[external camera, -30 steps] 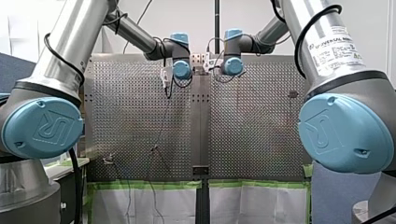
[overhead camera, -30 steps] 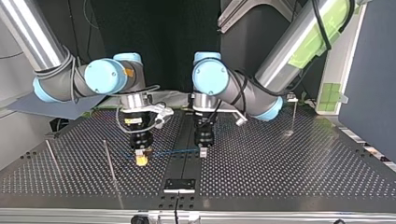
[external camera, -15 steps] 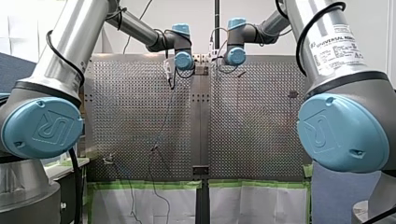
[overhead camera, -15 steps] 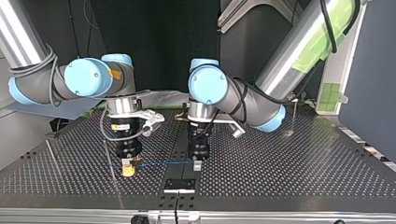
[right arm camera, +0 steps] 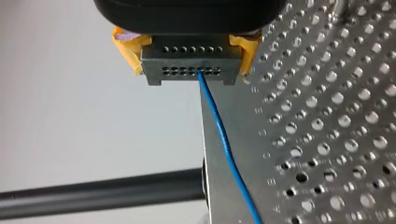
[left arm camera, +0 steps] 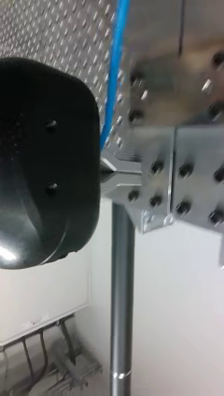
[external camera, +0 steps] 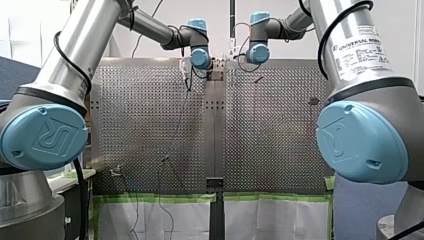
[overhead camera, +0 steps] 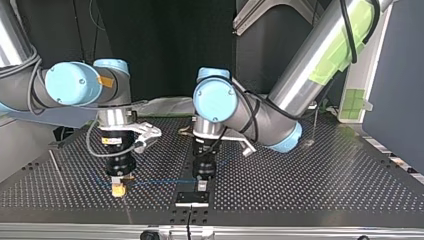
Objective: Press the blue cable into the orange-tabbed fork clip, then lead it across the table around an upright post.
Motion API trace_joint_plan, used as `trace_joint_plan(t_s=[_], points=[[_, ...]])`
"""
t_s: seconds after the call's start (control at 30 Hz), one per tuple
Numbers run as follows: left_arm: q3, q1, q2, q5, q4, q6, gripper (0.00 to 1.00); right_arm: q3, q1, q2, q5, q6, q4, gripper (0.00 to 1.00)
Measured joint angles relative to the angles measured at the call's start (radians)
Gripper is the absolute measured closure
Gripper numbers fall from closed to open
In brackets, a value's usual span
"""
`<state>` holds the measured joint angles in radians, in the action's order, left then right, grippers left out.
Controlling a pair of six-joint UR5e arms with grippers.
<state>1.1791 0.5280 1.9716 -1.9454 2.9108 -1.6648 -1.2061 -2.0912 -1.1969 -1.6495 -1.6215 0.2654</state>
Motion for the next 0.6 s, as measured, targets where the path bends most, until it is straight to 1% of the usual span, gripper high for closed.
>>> trace_joint_plan(t_s=[0.17,0.4,0.6], points=[[-0.051,0.008,0.009,0.012,0.013,-0.021,1.0,0.0,0.016,-0.002,-0.001,0.0,-0.005,1.0],[-0.119,0.026,0.06,0.017,0.063,-0.022,1.0,0.001,0.041,-0.002,-0.007,0.0,-0.019,1.0],[-0.171,0.035,0.094,0.019,0.084,-0.035,1.0,0.001,0.063,-0.002,-0.01,0.0,-0.022,1.0]])
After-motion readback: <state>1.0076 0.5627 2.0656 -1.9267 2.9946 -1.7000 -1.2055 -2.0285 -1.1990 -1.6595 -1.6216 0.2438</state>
